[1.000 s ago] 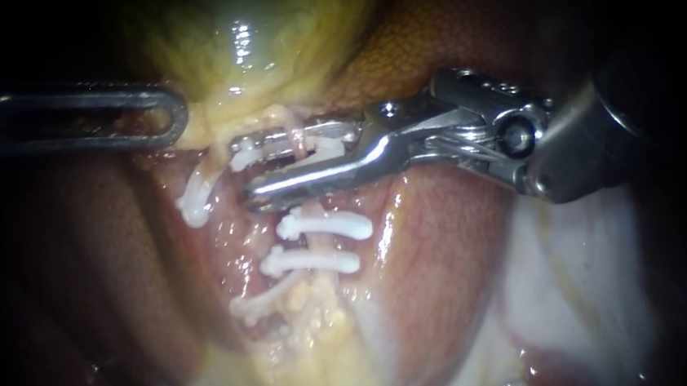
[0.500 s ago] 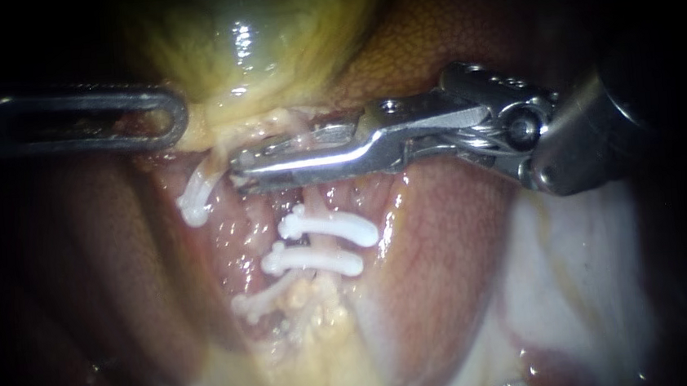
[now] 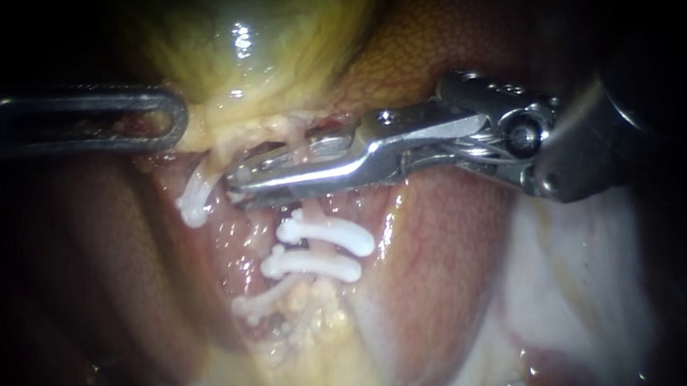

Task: Clipping third clip right tube

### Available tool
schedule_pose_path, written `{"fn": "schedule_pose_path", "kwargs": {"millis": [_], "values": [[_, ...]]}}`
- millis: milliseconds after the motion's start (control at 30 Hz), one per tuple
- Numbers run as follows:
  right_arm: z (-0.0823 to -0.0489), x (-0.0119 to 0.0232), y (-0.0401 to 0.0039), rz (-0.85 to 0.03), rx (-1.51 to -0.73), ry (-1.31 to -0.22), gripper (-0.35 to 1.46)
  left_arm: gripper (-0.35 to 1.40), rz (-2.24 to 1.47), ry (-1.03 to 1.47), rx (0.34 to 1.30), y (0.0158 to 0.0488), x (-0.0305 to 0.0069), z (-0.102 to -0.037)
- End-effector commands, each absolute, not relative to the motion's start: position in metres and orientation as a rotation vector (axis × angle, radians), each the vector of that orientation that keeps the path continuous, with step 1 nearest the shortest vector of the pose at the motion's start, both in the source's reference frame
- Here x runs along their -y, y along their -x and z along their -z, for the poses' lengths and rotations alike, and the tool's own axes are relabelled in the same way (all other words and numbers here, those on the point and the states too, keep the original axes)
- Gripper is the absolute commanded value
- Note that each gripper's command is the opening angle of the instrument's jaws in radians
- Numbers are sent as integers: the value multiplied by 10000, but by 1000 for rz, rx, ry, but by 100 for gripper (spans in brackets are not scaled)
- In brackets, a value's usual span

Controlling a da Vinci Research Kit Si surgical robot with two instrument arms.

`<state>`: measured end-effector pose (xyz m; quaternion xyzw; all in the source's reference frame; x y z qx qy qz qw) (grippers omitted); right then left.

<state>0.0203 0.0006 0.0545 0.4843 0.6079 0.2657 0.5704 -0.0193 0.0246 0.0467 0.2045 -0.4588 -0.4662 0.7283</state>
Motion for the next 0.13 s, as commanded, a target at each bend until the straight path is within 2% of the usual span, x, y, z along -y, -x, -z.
{"fn": "schedule_pose_path", "kwargs": {"millis": [33,133], "values": [[-547,-6,-203,-623,-1427,-1135,-35,-35,1027,-451,1011,193,-246,-468],[-548,-6,-203,-623,-1427,-1135,-35,-35,1027,-451,1011,193,-246,-468]]}}
